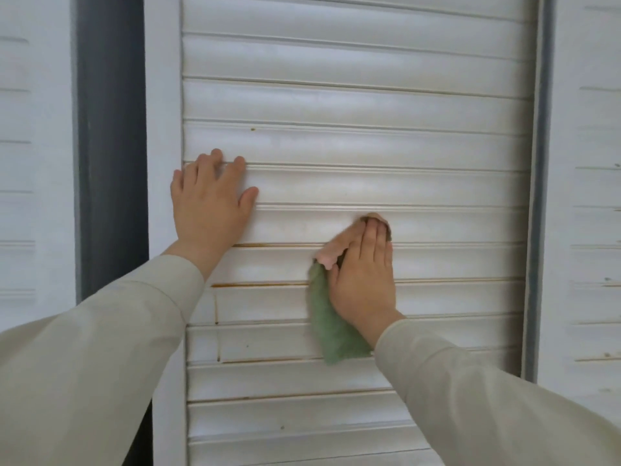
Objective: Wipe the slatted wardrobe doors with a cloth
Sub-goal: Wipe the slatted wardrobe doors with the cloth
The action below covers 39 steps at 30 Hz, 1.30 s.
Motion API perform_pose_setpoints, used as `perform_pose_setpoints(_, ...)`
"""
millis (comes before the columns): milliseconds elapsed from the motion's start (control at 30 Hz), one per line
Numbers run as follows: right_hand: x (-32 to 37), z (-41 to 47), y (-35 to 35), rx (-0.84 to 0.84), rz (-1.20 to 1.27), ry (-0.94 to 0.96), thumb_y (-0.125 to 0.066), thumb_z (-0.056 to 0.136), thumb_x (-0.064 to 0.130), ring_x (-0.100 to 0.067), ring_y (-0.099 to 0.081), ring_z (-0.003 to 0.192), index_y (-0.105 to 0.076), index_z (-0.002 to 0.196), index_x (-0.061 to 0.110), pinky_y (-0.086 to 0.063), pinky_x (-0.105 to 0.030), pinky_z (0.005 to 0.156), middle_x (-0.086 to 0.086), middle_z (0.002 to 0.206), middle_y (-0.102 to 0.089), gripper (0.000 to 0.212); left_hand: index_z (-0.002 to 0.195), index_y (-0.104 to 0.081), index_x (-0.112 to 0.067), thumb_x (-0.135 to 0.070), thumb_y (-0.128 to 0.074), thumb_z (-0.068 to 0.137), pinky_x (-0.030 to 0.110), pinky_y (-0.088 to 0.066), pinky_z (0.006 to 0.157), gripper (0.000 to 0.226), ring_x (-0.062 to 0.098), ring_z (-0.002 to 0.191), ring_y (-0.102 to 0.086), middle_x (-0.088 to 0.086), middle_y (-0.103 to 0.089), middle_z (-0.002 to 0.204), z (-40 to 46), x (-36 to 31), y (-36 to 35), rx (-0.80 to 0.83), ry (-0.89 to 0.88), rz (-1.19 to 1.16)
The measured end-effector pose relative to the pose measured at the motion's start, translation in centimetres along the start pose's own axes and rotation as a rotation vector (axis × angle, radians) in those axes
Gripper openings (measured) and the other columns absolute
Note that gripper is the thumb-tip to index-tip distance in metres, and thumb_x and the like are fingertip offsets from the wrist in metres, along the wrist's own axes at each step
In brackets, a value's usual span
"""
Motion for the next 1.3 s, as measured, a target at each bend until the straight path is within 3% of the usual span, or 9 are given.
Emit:
perform_pose_setpoints(100, 0.1, -0.6, 0.2, 0.020, -0.019, 0.054, -0.027, 0.093, 0.047, -0.039, -0.013, 0.148, -0.020, 0.152, -0.007, -0.010, -0.048, 0.122, -0.025, 0.159, -0.018, 0.080, 0.133, -0.054, -0.019, -0.044, -0.058, 0.092, 0.051, -0.032, 0.105, 0.048, 0.036, 0.126, -0.043, 0.014, -0.045, 0.141, -0.1, 2.3, 1.2, -0.030, 0.073, -0.049)
perform_pose_setpoints(200, -1.7, -0.6, 0.3, 0.022, -0.064, 0.015, -0.024, 0.092, 0.050, -0.039, -0.013, 0.149, -0.019, 0.151, -0.007, -0.011, -0.049, 0.122, -0.026, 0.159, -0.018, 0.083, 0.138, -0.043, -0.015, -0.049, -0.063, 0.087, 0.052, -0.031, 0.106, 0.065, 0.038, 0.130, -0.037, 0.015, -0.036, 0.145, -1.3, 5.5, 1.8, -0.060, 0.261, -0.068)
perform_pose_setpoints(333, -3.4, -0.7, 0.4, 0.040, -0.029, -0.085, -0.021, 0.090, 0.052, -0.037, -0.008, 0.150, -0.012, 0.152, -0.007, -0.008, -0.048, 0.122, -0.026, 0.160, -0.012, 0.087, 0.148, -0.026, -0.018, -0.052, -0.064, 0.086, 0.046, -0.036, 0.108, 0.081, 0.036, 0.132, -0.035, 0.011, -0.026, 0.150, -3.1, 8.1, 0.3, 0.016, 0.545, -0.400)
perform_pose_setpoints(467, -4.2, -0.9, 1.5, -0.035, 0.029, -0.140, -0.038, 0.092, 0.043, -0.039, -0.019, 0.146, -0.027, 0.149, -0.007, -0.013, -0.049, 0.121, -0.027, 0.156, -0.024, 0.077, 0.143, -0.034, -0.009, -0.063, -0.052, 0.090, 0.045, -0.047, 0.093, 0.078, 0.038, 0.117, -0.054, 0.011, -0.052, 0.133, -4.2, 9.2, -0.9, 0.132, 0.780, -0.515)
perform_pose_setpoints(633, -3.9, -2.6, 2.8, -0.285, 0.197, -0.123, -0.063, 0.086, 0.010, -0.038, -0.046, 0.122, -0.060, 0.126, -0.006, -0.037, -0.046, 0.108, -0.023, 0.132, -0.052, 0.044, 0.126, -0.038, -0.012, -0.074, -0.048, 0.086, 0.040, -0.048, 0.080, 0.074, 0.032, 0.100, -0.056, 0.006, -0.056, 0.110, -4.3, 8.7, -1.6, 0.201, 0.766, -0.588)
perform_pose_setpoints(767, -2.4, -2.5, 2.7, -0.340, 0.195, -0.041, -0.058, 0.086, 0.008, -0.035, -0.052, 0.114, -0.067, 0.114, -0.005, -0.038, -0.040, 0.103, -0.020, 0.118, -0.061, 0.032, 0.121, -0.038, -0.014, -0.077, -0.047, 0.083, 0.049, -0.054, 0.086, 0.074, 0.034, 0.097, -0.059, 0.007, -0.059, 0.107, -4.1, 7.2, -2.0, 0.210, 0.721, -0.583)
perform_pose_setpoints(933, 2.5, -1.1, 3.5, -0.415, 0.230, 0.041, -0.053, 0.087, 0.011, -0.036, -0.058, 0.084, -0.072, 0.084, -0.002, -0.048, -0.042, 0.082, -0.016, 0.084, -0.062, 0.024, 0.114, -0.038, -0.013, -0.074, -0.048, 0.086, 0.048, -0.054, 0.082, 0.068, 0.036, 0.093, -0.060, 0.009, -0.061, 0.103, -3.6, 4.4, -2.6, 0.207, 0.666, -0.579)
perform_pose_setpoints(1133, 9.6, -1.5, 2.0, -0.250, 0.247, 0.225, -0.046, 0.087, 0.018, -0.032, -0.057, 0.093, -0.071, 0.084, 0.006, -0.046, -0.040, 0.087, -0.013, 0.096, -0.062, 0.027, 0.112, -0.039, -0.010, -0.063, -0.034, 0.098, 0.049, -0.052, 0.080, 0.055, 0.037, 0.088, -0.059, 0.008, -0.061, 0.092, -3.6, 1.2, -3.2, 0.186, 0.625, -0.638)
perform_pose_setpoints(1300, 6.6, -1.7, 2.8, -0.221, 0.159, 0.270, -0.055, 0.081, 0.019, -0.034, -0.058, 0.092, -0.071, 0.092, 0.002, -0.045, -0.041, 0.088, -0.013, 0.098, -0.063, 0.025, 0.113, -0.039, -0.010, -0.063, -0.035, 0.098, 0.050, -0.053, 0.079, 0.055, 0.037, 0.086, -0.060, 0.012, -0.062, 0.095, -3.6, 0.2, -3.8, 0.173, 0.611, -0.706)
Point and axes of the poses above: each hand's wrist, its own z-axis towards the middle knuckle, its own y-axis out of the back of the hand, x = y × z, the point moved 8 cm from there along z, towards the middle knuckle
